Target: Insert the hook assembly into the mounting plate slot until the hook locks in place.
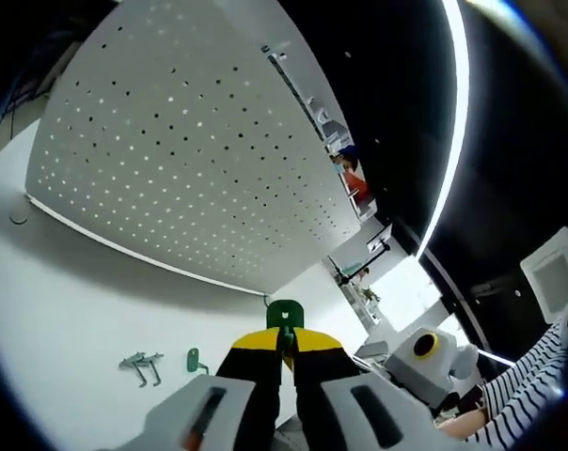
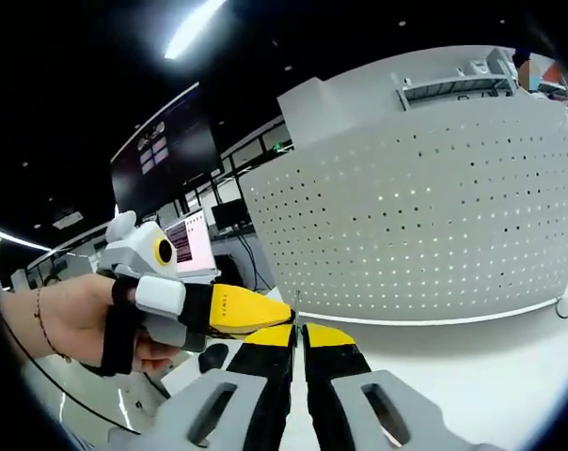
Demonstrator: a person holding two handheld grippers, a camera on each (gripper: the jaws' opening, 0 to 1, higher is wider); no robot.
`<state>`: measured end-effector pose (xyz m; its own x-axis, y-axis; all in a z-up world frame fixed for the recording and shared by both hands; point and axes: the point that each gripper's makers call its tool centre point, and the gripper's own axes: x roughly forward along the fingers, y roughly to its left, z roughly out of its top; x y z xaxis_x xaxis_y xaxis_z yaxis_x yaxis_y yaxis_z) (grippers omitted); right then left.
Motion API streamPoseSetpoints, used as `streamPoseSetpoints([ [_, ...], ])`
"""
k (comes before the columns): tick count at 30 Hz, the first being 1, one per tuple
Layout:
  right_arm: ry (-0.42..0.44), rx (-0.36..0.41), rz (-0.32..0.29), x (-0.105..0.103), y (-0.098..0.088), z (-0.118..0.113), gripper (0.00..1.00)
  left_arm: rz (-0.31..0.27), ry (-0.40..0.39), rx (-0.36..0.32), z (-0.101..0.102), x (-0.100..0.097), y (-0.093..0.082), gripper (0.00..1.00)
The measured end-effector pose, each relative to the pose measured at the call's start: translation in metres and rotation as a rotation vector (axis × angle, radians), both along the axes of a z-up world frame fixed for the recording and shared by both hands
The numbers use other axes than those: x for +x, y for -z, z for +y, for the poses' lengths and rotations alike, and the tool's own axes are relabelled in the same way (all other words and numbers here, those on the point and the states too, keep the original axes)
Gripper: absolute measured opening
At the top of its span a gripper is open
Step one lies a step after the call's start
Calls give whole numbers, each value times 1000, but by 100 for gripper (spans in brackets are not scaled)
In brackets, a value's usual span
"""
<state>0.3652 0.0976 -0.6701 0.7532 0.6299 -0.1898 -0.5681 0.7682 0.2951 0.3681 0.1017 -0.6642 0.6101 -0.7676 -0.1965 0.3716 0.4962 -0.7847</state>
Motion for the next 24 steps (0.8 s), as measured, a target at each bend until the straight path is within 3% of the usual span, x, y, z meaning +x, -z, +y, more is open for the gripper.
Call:
streamPoseSetpoints([
  [7, -1, 1, -3, -1, 0, -1, 1, 3, -4, -1, -1, -1, 0, 3],
  [9, -7, 29, 8, 0, -2, -2, 1, 37, -21, -49, -1, -1, -2, 3],
  [13, -32, 11, -4, 1, -6, 1, 1, 21, -29, -41, 2, 0, -4, 2],
  [24, -44, -5, 13, 2, -6, -2, 3, -40, -23, 100, 4, 2, -1, 2],
])
